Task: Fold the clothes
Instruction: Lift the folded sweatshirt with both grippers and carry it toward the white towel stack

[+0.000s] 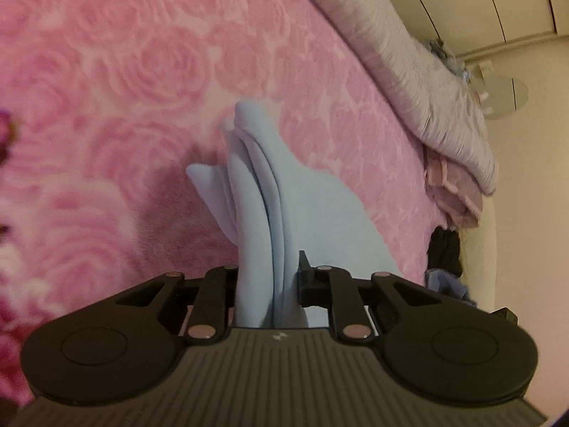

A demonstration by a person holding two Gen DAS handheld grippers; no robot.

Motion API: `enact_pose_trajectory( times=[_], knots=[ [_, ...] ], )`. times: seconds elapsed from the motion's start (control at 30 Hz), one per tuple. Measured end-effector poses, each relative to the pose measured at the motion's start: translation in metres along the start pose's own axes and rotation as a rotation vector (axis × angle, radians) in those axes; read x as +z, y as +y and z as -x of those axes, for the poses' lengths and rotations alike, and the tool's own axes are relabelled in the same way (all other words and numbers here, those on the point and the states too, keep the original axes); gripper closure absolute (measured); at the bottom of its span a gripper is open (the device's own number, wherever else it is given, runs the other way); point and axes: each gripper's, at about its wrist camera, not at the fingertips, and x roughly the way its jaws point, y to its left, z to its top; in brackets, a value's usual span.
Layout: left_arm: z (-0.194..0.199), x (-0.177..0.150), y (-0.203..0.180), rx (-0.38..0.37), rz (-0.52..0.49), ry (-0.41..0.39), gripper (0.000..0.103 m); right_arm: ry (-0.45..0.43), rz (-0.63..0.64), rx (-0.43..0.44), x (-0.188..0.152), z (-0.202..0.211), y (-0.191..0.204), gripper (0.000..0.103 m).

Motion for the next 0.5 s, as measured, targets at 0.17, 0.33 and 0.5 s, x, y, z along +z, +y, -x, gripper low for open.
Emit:
enact_pose_trajectory(
  times=[0.17, 0.33, 0.5],
  knots=[
    [0.063, 0.019, 0.014, -0.018, 0.075, -0.071, 0.089, 0.053, 0.060, 0.035, -0.002, -0.012, 0.067, 0.082],
    [0.129, 0.054, 0.056, -0.021, 0.101, -0.133, 0.089, 0.087, 0.114, 0.066, -0.019, -0.059, 0.127, 0.082],
    [0.204, 0.112, 0.126, -0.045, 0.077, -0.138, 0.089, 0.082, 0.134, 0.079, -0.055, -0.136, 0.201, 0.082]
  ],
)
